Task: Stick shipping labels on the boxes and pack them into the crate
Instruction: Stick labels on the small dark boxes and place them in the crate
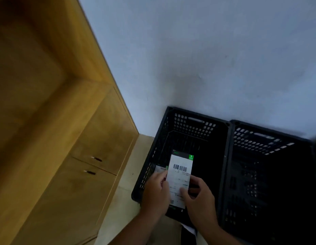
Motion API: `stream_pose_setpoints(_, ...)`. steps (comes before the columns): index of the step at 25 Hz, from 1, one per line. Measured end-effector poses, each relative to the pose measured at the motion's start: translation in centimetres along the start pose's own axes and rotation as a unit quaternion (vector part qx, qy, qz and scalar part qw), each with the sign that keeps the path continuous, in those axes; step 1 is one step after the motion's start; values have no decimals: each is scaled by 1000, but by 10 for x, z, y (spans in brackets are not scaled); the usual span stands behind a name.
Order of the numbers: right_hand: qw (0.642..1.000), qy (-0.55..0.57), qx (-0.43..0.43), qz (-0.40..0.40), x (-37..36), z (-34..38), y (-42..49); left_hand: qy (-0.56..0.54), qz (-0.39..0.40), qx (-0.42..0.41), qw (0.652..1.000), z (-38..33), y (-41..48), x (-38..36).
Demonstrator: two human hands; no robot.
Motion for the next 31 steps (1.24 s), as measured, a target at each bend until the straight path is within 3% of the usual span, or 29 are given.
stream_pose_setpoints(8,996,0,-83,26,-118,-104,138,30,66,155,985,139,162,-48)
stream_pose_setpoints(16,983,20,-143,116,-160,-175,190,42,79,298,950,191,196,-95)
stream_pose_setpoints(24,969,30,-182,161,-187,-207,205,85,116,325,935,213,209,-108)
stream_pose_setpoints(31,973,112,-164,113,-189,-214,208,167,95,300,935,198,197,-108)
Point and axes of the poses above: each hand's wrist, its own y-axis towards the middle knuckle, its own x-axis out of the back of the hand, z = x × y, the point moved 7 cm from there along y, towards the middle knuckle, and after that the axes turned 10 degrees about z, right-handed, at the moved point
